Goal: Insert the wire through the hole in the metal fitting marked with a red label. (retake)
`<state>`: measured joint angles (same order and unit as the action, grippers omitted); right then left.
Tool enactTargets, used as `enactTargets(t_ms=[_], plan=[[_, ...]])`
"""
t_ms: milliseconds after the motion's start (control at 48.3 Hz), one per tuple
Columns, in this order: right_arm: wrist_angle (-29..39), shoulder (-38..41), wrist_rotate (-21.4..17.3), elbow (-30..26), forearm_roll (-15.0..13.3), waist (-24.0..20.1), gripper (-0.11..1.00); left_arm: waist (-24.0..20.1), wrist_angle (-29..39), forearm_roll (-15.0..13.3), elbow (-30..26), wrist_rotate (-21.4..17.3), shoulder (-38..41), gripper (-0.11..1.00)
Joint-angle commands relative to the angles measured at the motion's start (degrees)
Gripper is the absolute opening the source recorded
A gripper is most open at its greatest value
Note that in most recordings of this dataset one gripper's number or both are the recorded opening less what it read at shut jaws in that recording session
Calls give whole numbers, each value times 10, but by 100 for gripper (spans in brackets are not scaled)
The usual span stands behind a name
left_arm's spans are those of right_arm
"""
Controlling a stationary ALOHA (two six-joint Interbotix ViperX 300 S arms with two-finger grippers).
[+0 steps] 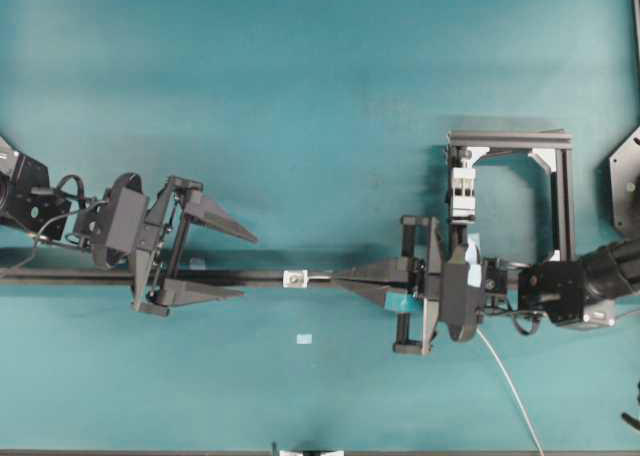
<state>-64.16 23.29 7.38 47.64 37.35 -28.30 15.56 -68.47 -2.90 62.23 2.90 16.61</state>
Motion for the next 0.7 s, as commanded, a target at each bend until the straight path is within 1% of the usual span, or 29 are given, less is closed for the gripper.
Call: enactTargets(t_ms=[0, 269, 683], plan=[[-3, -6, 1, -10, 0, 5, 3, 1, -3, 0, -4, 0, -7, 47], [-2, 0, 2, -22, -11, 10, 3, 2, -3, -1, -4, -1, -7, 47], [-1, 8, 4, -36, -17, 17, 3, 2, -3, 0, -7, -1, -7, 47]])
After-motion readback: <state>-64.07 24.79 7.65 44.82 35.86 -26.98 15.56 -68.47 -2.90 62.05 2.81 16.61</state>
